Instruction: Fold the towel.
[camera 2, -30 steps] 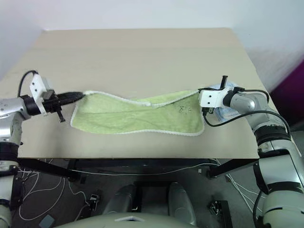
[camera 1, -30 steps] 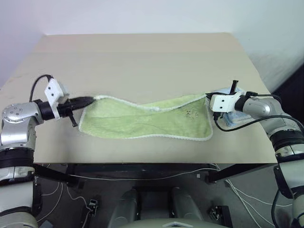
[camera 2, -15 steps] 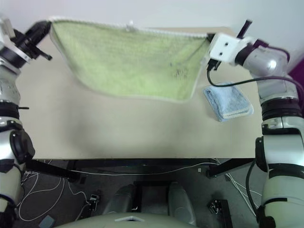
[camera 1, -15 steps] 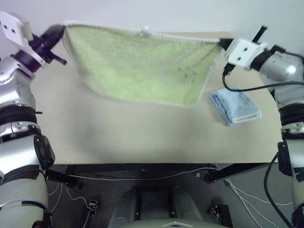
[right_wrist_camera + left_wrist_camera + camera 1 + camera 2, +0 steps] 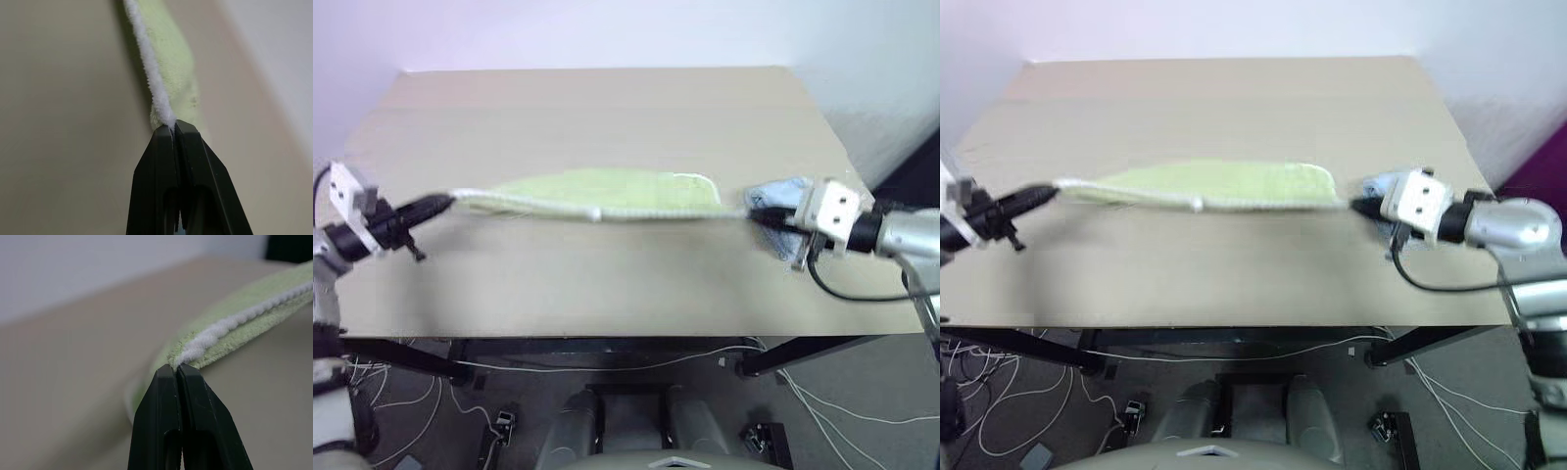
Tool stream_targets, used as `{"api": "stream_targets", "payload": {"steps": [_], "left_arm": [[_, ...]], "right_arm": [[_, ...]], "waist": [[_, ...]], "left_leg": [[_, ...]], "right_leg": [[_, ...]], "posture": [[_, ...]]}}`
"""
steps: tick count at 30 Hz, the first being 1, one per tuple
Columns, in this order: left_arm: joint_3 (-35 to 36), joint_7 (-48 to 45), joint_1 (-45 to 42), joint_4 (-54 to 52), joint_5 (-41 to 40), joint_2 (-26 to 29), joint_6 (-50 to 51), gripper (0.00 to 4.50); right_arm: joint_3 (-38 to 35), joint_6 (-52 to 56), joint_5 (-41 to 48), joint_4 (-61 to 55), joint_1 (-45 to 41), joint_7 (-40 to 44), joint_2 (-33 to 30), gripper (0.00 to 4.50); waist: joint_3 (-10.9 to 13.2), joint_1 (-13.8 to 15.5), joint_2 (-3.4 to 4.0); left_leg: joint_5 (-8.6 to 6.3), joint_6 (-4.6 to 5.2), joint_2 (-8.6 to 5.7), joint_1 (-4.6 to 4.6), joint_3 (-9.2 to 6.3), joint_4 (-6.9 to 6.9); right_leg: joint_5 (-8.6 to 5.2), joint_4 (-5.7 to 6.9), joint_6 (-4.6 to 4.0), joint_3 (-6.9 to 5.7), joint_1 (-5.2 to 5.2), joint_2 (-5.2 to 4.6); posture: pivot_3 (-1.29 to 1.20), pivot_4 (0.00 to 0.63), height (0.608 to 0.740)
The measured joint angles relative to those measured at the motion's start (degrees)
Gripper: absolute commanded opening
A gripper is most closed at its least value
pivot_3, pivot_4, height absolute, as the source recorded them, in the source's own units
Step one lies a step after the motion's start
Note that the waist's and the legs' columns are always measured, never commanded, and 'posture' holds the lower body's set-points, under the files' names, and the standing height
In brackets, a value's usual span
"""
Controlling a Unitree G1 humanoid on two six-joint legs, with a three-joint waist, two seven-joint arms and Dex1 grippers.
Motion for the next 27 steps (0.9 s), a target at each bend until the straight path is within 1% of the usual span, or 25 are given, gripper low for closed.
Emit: {"api": "stream_targets", "payload": {"steps": [3, 6, 10, 13, 16, 20, 23, 27], "left_arm": [[0.6, -1.9, 6.6, -5.8, -1.2, 1.7, 3.9, 0.00], [2.0, -3.1, 12.6, -10.5, -2.8, 4.0, 8.6, 0.00], [2.7, -3.6, 16.3, -13.2, -3.0, 5.2, 11.1, 0.00], [2.6, -3.0, 16.0, -13.3, -2.2, 5.2, 10.0, 0.00], [1.8, -0.4, 10.9, -11.6, -0.3, 3.9, 6.6, 0.00], [-2.0, 2.8, 1.7, -5.5, 3.4, 1.9, 2.0, 0.00], [-5.0, 4.5, -4.3, 0.3, 6.6, 0.3, -1.9, 0.00], [-9.2, 8.2, -13.4, 10.6, 12.1, -2.8, -8.3, 0.00]], "right_arm": [[-1.5, 4.2, 2.3, -4.6, 6.9, 2.6, -1.7, 0.04], [-4.9, 8.0, 5.1, -7.6, 13.1, 5.5, -3.3, 0.04], [-7.2, 10.7, 7.4, -9.2, 16.5, 8.4, -4.0, 0.04], [-7.5, 10.8, 7.7, -9.3, 16.3, 9.0, -4.3, 0.04], [-6.6, 10.2, 6.7, -7.2, 11.5, 8.1, -3.8, 0.04], [-1.6, 7.1, 1.4, 0.0, 1.7, 5.8, -1.7, 0.04], [3.1, 3.9, -3.4, 7.0, -5.8, 4.7, 0.5, 0.04], [10.0, -2.4, -11.8, 21.8, -20.1, 1.9, 6.1, 0.04]], "waist": [[0.0, 0.4, 0.00], [0.0, 0.7, -0.01], [0.0, 1.3, 0.00], [0.0, 1.5, -0.01], [0.0, 1.8, -0.01], [0.0, 1.6, -0.04], [0.0, 1.3, -0.04], [0.0, 1.1, -0.03]], "left_leg": [[-0.01, 0.01, 0.00, 0.07, -0.01, 0.01], [-0.03, 0.04, 0.00, 0.13, -0.01, -0.01], [-0.04, 0.03, 0.02, 0.15, 0.00, -0.03], [-0.04, 0.03, 0.02, 0.16, 0.00, -0.02], [-0.04, 0.03, 0.01, 0.15, 0.01, -0.01], [-0.04, 0.03, -0.01, 0.14, 0.04, -0.01], [-0.04, 0.02, -0.01, 0.11, 0.07, -0.02], [-0.03, 0.02, -0.02, 0.08, 0.13, 0.00]], "right_leg": [[0.00, -0.04, 0.00, 0.03, 0.12, -0.05], [0.00, -0.13, 0.00, 0.03, 0.21, -0.06], [0.00, -0.15, 0.00, 0.04, 0.23, -0.07], [0.01, -0.21, -0.01, 0.03, 0.26, -0.08], [0.05, -0.23, 0.04, 0.00, 0.26, -0.10], [0.06, -0.23, 0.05, -0.07, 0.21, -0.06], [0.06, -0.19, 0.06, -0.06, 0.11, -0.02], [0.07, -0.10, 0.07, -0.05, 0.01, 0.04]], "posture": [[0.00, 0.150, 0.740], [0.00, 0.150, 0.740], [0.00, 0.150, 0.740], [0.00, 0.150, 0.740], [0.00, 0.150, 0.740], [0.00, 0.150, 0.740], [0.00, 0.150, 0.740], [0.00, 0.150, 0.740]]}}
